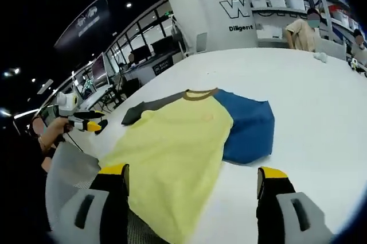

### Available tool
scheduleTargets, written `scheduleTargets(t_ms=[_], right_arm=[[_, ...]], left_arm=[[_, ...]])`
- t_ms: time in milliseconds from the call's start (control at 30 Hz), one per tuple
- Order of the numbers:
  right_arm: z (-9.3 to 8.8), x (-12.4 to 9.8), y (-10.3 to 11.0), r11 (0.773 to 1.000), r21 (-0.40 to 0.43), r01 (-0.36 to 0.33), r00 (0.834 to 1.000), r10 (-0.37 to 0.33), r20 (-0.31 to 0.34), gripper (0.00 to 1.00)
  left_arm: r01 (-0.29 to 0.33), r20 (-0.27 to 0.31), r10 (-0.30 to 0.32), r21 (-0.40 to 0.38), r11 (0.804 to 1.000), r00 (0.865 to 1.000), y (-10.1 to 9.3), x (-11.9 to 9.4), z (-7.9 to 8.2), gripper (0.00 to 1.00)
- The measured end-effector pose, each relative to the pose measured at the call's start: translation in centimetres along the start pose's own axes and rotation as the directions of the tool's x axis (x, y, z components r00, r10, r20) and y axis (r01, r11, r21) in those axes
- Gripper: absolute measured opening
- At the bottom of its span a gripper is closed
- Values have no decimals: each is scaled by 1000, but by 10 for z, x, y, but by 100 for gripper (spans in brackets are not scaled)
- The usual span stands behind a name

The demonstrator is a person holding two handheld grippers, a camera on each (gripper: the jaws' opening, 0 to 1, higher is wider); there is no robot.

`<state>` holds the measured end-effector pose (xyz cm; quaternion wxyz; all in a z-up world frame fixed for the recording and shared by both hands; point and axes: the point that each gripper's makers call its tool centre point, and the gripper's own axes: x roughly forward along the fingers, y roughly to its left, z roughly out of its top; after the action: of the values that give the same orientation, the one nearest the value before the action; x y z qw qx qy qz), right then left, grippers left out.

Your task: Fold the garment on the visible template until the final outline fits inside the template.

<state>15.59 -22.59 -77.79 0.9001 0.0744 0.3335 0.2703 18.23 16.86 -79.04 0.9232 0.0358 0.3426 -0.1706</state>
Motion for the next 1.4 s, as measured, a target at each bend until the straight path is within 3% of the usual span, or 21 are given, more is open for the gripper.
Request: scheduleTargets(t_ms=[133, 267, 333, 633, 700, 900, 1000, 1067, 1100, 1400], right_arm=[[11, 7, -14, 999, 29, 34, 999, -35, 16, 92], [31, 15, -38, 987, 136, 82, 991, -96, 94, 89], [35, 18, -47, 985, 145, 95, 989, -109, 97, 88], [31, 38, -66, 980, 154, 129, 989, -139, 54, 83], [29, 43, -72, 977, 159, 142, 987, -151, 46, 82], [25, 56, -91, 961, 185, 208, 974, -221, 50, 77], [14, 61, -109, 944, 120, 308, 950, -311, 11, 70], [12, 65, -115, 932, 150, 330, 941, -337, 20, 62], [11, 65, -118, 926, 164, 341, 936, -350, 27, 58], [0, 69, -129, 908, 156, 390, 916, -400, 38, 52]], left_arm=[[-23, -24, 22, -32, 999, 999, 14, 16, 2, 86], [-92, -51, 87, -109, 990, 995, 33, 33, 3, 89], [-134, -50, 128, -126, 983, 990, 42, 41, 4, 90], [-180, -63, 171, -188, 966, 983, 59, 61, 7, 81], [-206, -75, 193, -227, 952, 978, 64, 63, 5, 77], [-191, -100, 171, -239, 952, 980, 63, 69, 0, 61], [-129, -100, 100, -349, 928, 990, 51, 77, -5, 51], [-133, -141, 86, -369, 920, 986, 51, 81, -15, 51], [-138, -111, 108, -313, 940, 988, 55, 83, -10, 48], [-202, -135, 168, -300, 932, 977, 62, 93, -11, 27]])
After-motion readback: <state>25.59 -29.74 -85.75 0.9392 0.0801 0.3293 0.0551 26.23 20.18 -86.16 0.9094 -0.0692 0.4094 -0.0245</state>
